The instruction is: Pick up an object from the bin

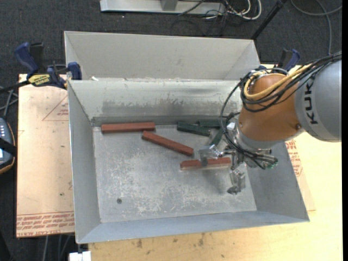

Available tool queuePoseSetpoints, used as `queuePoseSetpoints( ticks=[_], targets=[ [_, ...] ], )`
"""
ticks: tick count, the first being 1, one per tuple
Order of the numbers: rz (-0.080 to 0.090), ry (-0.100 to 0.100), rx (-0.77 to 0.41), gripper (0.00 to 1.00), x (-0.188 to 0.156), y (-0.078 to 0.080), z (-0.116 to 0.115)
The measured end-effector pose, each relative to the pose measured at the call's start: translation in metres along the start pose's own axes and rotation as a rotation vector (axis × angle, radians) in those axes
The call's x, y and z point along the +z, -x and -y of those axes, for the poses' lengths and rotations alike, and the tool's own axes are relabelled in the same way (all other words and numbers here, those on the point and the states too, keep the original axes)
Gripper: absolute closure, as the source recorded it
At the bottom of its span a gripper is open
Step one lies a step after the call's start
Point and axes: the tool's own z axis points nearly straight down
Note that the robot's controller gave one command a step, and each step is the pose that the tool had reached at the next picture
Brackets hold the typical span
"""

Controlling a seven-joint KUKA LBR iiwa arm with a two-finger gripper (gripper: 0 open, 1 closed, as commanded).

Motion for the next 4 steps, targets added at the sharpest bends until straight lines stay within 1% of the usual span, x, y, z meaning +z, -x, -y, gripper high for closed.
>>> queuePoseSetpoints(
  ticks=[1,2,3,4],
  targets=[
    [0.001,0.000,0.039,0.00,0.011,0.024,0.017],
    [0.001,0.000,0.117,0.00,0.015,0.035,0.011],
    [0.002,-0.001,-0.032,1.00,0.042,0.080,0.050],
    [0.002,-0.001,-0.031,1.00,0.042,0.080,0.051]
  ],
)
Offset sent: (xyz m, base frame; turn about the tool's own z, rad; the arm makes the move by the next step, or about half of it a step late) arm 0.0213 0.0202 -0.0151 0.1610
